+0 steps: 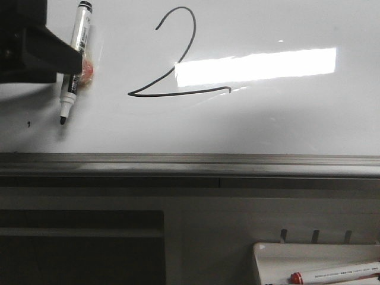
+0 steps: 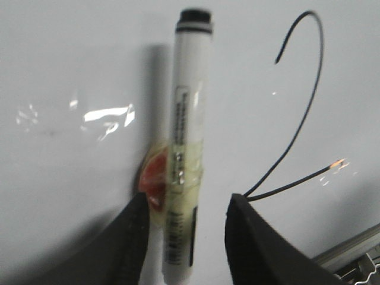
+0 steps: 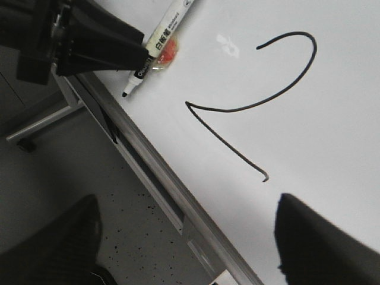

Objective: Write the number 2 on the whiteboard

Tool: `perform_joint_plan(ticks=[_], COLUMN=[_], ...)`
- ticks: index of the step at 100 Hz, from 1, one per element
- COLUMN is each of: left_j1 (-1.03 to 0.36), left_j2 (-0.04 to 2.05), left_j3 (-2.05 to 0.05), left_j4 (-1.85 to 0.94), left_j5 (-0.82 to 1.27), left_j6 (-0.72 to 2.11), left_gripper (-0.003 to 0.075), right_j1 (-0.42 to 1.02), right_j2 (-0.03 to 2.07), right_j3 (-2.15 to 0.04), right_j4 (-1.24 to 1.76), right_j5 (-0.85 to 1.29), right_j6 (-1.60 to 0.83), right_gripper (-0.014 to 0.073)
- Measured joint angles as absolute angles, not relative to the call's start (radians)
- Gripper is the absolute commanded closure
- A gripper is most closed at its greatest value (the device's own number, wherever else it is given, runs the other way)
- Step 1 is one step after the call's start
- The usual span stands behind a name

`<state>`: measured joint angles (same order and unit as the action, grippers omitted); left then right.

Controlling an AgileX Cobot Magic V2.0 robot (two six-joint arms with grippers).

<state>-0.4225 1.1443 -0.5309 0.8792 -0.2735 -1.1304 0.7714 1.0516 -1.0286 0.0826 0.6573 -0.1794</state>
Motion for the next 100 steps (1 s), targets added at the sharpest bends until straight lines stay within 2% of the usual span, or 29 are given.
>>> perform_joint_plan(ticks=[6,12,26,59,81,100], left_j1=[-0.422,-0.422,-0.422,-0.422,-0.422,-0.422], left_j2=[1.098,1.039,0.892,0.501,0.258,0.139], left_j3=[-0.531,-0.531,-0.518,-0.397,-0.268,-0.215], left_j4=[0.892,0.902,0.956,1.037,1.107,1.115], left_j5=[-0.273,-0.273,-0.273,-0.259,-0.204,-0.194], left_j6=[-1.13,-1.13,-1.13,-1.129,-1.129,-1.129], left_gripper=[0.0457,0.0527,0.0744,0.0741,0.0741,0.0741], right_j1=[0.771,0.771,0.771,0.771,0.771,0.771], right_j2=[1.031,0.994,0.881,0.492,0.309,0.258], right_j3=[-1.026,-1.01,-0.935,-0.596,-0.388,-0.327], right_j4=[0.083,0.078,0.072,0.038,0.035,0.035], right_j5=[0.658,0.651,0.587,0.311,0.293,0.293], right_j6=[-0.179,-0.179,-0.178,-0.178,-0.178,-0.178], right_gripper=[0.0468,0.0676,0.0659,0.066,0.0661,0.0665])
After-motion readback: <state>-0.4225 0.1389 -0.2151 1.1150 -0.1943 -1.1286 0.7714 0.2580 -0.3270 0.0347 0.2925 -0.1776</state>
